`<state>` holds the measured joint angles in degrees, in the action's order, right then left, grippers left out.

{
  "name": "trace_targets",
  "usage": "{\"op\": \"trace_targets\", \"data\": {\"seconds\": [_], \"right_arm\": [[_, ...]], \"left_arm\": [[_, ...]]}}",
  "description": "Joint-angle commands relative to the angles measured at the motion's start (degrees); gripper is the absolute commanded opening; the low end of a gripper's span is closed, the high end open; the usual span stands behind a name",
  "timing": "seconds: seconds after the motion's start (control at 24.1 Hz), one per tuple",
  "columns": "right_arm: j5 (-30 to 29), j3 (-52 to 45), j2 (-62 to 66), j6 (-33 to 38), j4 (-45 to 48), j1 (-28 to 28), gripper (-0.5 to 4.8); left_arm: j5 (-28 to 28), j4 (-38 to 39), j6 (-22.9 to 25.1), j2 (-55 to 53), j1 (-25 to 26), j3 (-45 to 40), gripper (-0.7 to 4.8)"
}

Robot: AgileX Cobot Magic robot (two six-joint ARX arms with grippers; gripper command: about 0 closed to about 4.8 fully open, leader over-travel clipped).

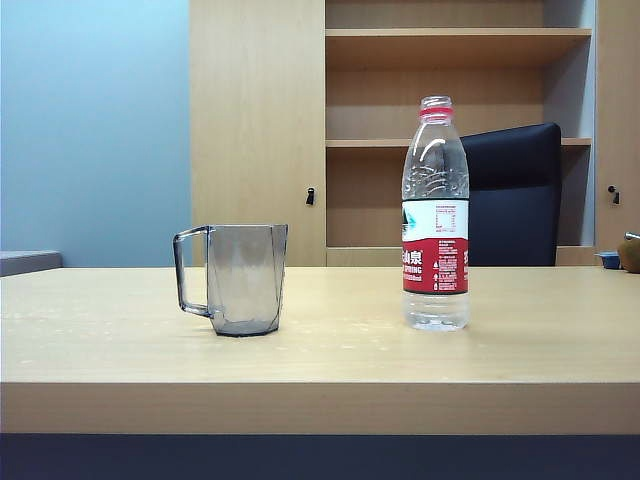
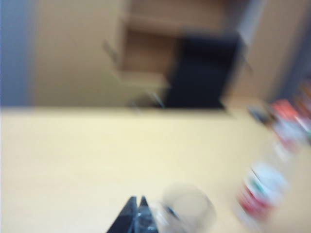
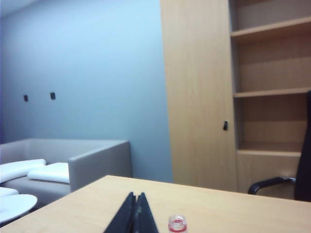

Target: Pick up the mineral water bottle on the table and pour water into the mug until it's half full.

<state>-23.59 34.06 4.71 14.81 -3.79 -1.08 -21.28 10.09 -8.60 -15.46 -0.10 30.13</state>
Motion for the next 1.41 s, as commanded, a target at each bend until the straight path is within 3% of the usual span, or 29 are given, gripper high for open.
{"op": "trace_targets", "data": {"seconds": [0.04, 0.12, 0.21, 0.29, 0.41, 0.5, 0.62, 0.66, 0.79, 0.91, 0.95, 1.28, 1.33, 1.41], "right_arm": [[-7.50, 3.58, 13.53, -0.04, -0.74, 0.20, 0.79], [-8.04, 3.23, 23.85, -1.73, -0.35, 1.33, 1.15], [-1.49, 1.33, 32.11, -7.23, 3.28, 4.83, 1.15], [7.93, -2.95, 40.63, -8.46, 15.02, 10.43, 1.16], [16.02, -10.67, 50.23, -8.44, 33.55, 17.16, 1.21], [23.43, -17.73, 58.36, -8.85, 47.89, 23.17, 2.46], [25.38, -22.10, 68.35, -9.27, 60.35, 26.34, 4.36], [25.16, -21.92, 73.53, -9.49, 64.89, 26.56, 4.75], [24.90, -19.15, 86.20, -13.60, 77.20, 26.56, 4.79], [26.40, -14.19, 96.89, -13.79, 83.78, 26.53, 4.79], [29.22, -11.52, 100.59, -13.79, 83.93, 26.53, 4.79], [31.21, 2.84, 108.02, -13.53, 78.64, 26.45, 4.79], [31.17, 4.09, 108.04, -13.49, 75.34, 26.47, 4.68], [31.19, 4.61, 108.06, -13.53, 73.68, 26.47, 3.68]], "left_arm": [[-17.14, 1.05, 4.09, -16.00, -0.04, 4.09, -0.02], [-19.04, 1.03, 4.09, -22.05, 0.00, 4.74, -0.02], [-19.06, 1.79, 4.07, -25.09, -0.02, 4.74, -0.02], [-19.02, 2.01, 4.07, -25.97, -0.02, 4.74, -0.02], [-18.99, 1.88, 4.09, -25.83, 0.00, 4.74, -0.02], [-18.36, 2.82, 4.13, -25.83, 0.02, 4.74, -0.02], [-18.40, 3.15, 4.09, -25.88, 0.04, 4.74, -0.02], [-18.40, 3.17, 4.09, -25.88, 0.02, 4.74, -0.02], [-18.43, 3.17, 4.09, -25.88, 0.00, 4.74, -0.02], [-18.43, 3.17, 4.09, -25.88, 0.00, 4.74, -0.02], [-18.45, 3.19, 4.07, -25.88, 0.00, 4.74, -0.02], [-18.60, 3.74, 4.09, -25.86, 0.00, 4.74, -0.02], [-18.60, 4.20, 4.09, -25.88, 0.00, 4.74, -0.02], [-18.47, 4.57, 4.09, -25.88, 0.00, 4.74, -0.02]]}}
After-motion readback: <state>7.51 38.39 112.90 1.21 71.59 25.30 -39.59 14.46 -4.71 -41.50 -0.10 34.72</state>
